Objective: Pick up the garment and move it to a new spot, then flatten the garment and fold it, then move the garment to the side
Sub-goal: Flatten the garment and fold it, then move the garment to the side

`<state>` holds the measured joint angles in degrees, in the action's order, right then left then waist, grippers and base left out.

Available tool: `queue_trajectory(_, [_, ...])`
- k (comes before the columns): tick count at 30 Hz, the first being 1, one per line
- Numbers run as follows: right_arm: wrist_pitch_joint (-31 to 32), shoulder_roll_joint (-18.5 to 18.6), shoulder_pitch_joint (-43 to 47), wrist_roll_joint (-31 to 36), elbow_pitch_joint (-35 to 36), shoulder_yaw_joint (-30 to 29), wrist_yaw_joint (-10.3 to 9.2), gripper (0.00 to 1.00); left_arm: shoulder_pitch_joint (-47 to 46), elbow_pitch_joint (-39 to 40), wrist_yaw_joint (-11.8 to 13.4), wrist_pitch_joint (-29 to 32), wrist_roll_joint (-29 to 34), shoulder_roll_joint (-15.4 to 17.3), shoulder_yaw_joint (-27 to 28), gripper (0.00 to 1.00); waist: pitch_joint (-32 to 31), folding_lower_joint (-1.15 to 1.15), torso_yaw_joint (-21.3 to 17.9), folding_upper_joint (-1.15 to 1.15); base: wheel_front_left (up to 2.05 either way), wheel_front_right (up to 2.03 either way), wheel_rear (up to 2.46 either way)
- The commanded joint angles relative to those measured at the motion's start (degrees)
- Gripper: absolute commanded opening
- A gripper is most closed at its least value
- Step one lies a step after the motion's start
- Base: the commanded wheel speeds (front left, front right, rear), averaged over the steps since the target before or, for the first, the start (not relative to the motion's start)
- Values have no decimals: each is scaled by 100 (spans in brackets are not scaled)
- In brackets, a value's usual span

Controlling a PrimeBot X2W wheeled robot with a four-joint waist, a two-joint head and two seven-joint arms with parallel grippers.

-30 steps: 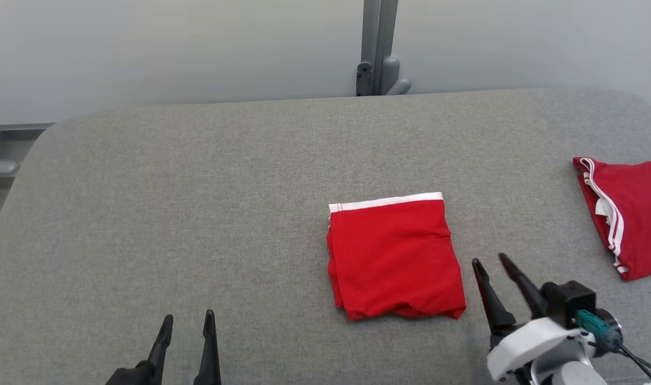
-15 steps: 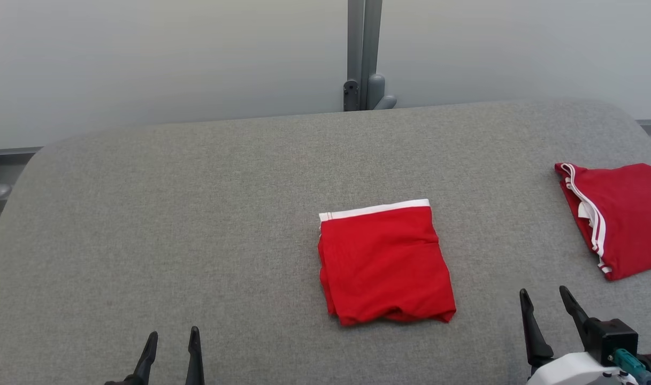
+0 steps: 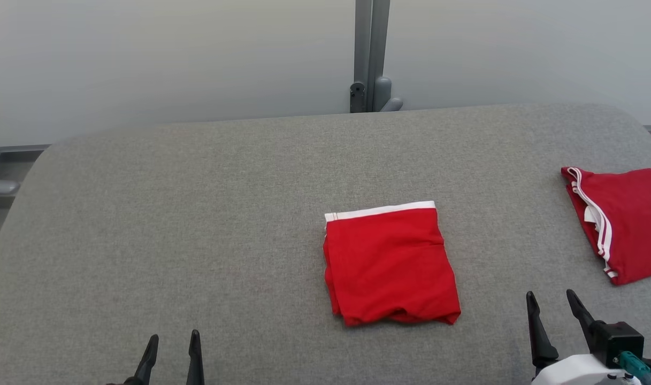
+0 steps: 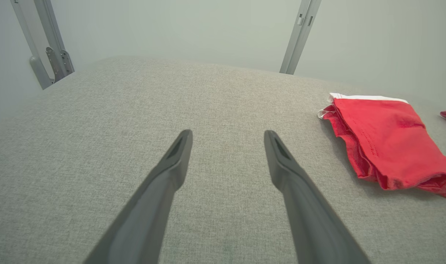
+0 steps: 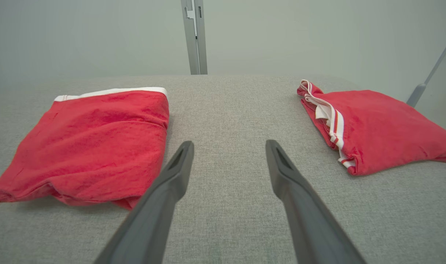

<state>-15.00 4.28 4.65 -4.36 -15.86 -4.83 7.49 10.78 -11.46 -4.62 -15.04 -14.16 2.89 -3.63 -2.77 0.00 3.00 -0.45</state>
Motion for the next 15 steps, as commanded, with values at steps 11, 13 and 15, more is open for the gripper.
queue_trajectory(11, [1655, 408, -1064, -1386, 46, 680, -1, 100, -135, 104, 41, -15, -148, 2, -165, 100, 311, 0, 106, 45, 0, 0, 0])
queue_trajectory(13, [2226, 483, -1324, -1639, -50, 915, 0, 100, -206, 101, 28, -15, -148, 4, -188, 100, 409, 0, 126, 45, 0, 0, 0])
queue_trajectory(15, [2810, 516, -1661, -1872, -327, 1128, -1, 100, -285, 64, 7, -15, -155, 3, -214, 100, 523, 0, 180, 45, 0, 0, 0])
